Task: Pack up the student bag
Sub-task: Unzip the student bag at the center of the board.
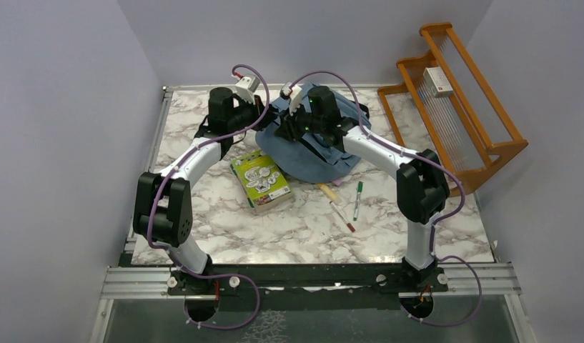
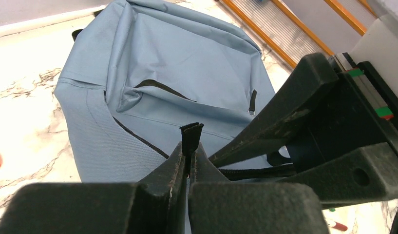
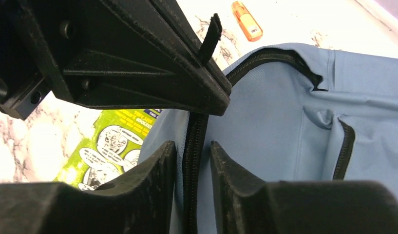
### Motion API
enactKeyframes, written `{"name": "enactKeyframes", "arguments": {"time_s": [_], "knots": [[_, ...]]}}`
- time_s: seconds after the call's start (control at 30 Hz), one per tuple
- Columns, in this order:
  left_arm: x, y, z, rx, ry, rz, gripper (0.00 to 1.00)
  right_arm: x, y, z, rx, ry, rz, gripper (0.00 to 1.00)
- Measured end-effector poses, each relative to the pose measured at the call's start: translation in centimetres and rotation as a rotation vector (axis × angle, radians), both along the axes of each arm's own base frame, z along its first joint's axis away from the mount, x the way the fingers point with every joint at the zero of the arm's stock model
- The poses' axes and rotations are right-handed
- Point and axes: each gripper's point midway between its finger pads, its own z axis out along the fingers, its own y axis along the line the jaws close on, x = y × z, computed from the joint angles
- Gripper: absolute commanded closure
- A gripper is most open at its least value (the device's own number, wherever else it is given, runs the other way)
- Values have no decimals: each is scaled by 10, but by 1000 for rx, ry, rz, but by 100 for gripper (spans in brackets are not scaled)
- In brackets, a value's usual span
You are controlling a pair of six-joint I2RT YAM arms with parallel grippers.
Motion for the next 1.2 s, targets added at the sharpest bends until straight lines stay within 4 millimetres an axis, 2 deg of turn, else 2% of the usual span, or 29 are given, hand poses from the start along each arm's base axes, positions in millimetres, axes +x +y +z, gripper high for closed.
{"name": "enactKeyframes", "arguments": {"time_s": [0.23, 0.5, 0.83, 1.03, 1.2], "knots": [[-1, -1, 0, -7, 7, -1, 100, -7, 1, -3, -9, -10, 47, 99], [-2, -5, 0, -36, 52, 3, 100, -27, -10, 6, -71, -78, 168, 99], [20, -3, 19, -25, 71, 40, 100, -61, -38, 40, -119, -198, 276, 99], [25, 4, 11, 0, 99, 61, 100, -76, -55, 55, -118, -233, 319, 99], [40, 4, -2, 17, 130, 60, 100, -88, -65, 61, -113, -249, 366, 99]]}}
